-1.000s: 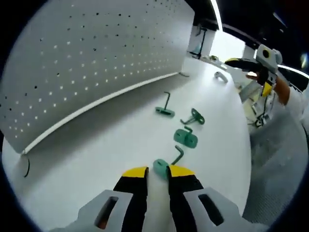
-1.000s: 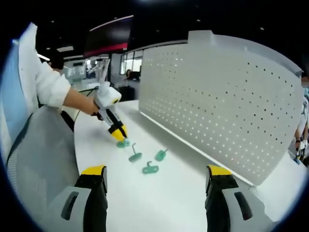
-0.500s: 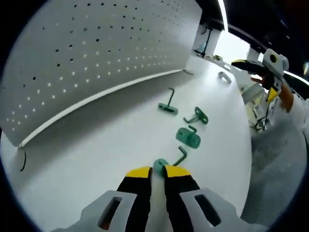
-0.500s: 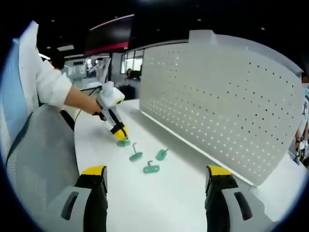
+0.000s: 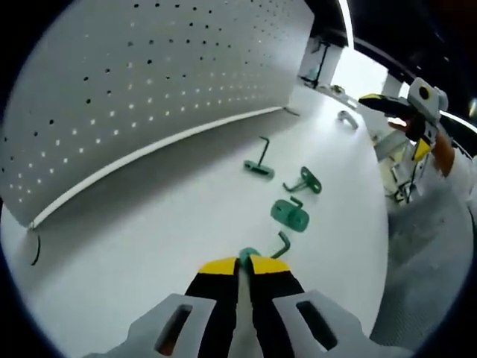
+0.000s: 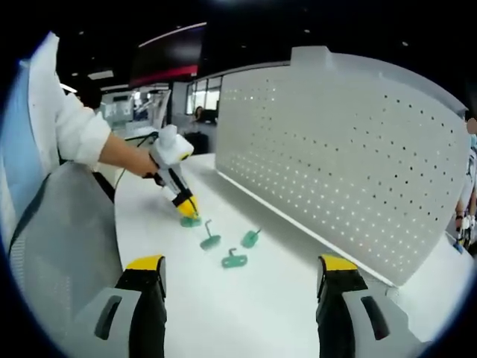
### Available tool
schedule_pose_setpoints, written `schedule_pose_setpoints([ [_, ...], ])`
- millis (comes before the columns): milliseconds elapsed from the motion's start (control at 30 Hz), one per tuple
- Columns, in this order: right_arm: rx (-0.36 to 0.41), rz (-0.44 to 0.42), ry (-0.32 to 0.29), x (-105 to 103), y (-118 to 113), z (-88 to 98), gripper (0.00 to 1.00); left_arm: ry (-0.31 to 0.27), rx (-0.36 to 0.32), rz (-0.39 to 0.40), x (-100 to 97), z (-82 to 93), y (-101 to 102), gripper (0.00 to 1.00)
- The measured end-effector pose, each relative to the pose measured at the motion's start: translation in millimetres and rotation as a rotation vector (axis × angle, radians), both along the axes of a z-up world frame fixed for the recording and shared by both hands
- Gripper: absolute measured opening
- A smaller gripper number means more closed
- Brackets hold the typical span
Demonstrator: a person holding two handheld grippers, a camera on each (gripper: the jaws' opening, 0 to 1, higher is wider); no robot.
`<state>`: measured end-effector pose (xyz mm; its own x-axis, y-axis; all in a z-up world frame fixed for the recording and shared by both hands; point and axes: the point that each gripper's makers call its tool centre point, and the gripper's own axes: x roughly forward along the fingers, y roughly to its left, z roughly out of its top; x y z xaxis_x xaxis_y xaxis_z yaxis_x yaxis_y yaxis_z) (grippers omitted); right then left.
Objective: Insert the hook assembly into the mounting plate slot until the hook locks in place.
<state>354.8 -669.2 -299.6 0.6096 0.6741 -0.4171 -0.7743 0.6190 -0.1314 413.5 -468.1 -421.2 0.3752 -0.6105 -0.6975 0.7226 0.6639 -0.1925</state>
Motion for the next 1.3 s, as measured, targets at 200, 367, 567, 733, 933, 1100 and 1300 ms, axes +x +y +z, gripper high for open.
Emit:
schedule_pose_setpoints([
  [200,0.002,0.000,-0.004,1,1,1.5,0.84,0.037,-0.006,0.023,-0.3,-5.2,1,0.14],
  [367,0.000,0.001,-0.003,0,1,0.2,0.84,0.066,-0.002,0.035,-0.5,-4.0,4,0.12],
  [567,0.002,-0.003,0.000,1,1,-1.9,0.84,0.078,0.028,0.044,-2.5,-0.8,8,0.14],
  [733,0.001,0.004,-0.004,2,4,-0.9,0.84,0.085,0.025,0.053,-3.5,3.8,8,0.13],
  [933,-0.004,0.010,-0.008,3,6,-0.5,0.84,0.110,0.029,0.048,-8.1,0.6,5,0.06],
  [1100,-0.009,0.009,-0.005,1,5,-1.5,0.84,0.130,0.023,0.070,-7.5,-1.7,3,0.06],
  [1300,-0.012,0.005,-0.005,1,3,-1.9,0.83,0.159,0.007,0.087,-8.0,-2.6,-1,0.06],
])
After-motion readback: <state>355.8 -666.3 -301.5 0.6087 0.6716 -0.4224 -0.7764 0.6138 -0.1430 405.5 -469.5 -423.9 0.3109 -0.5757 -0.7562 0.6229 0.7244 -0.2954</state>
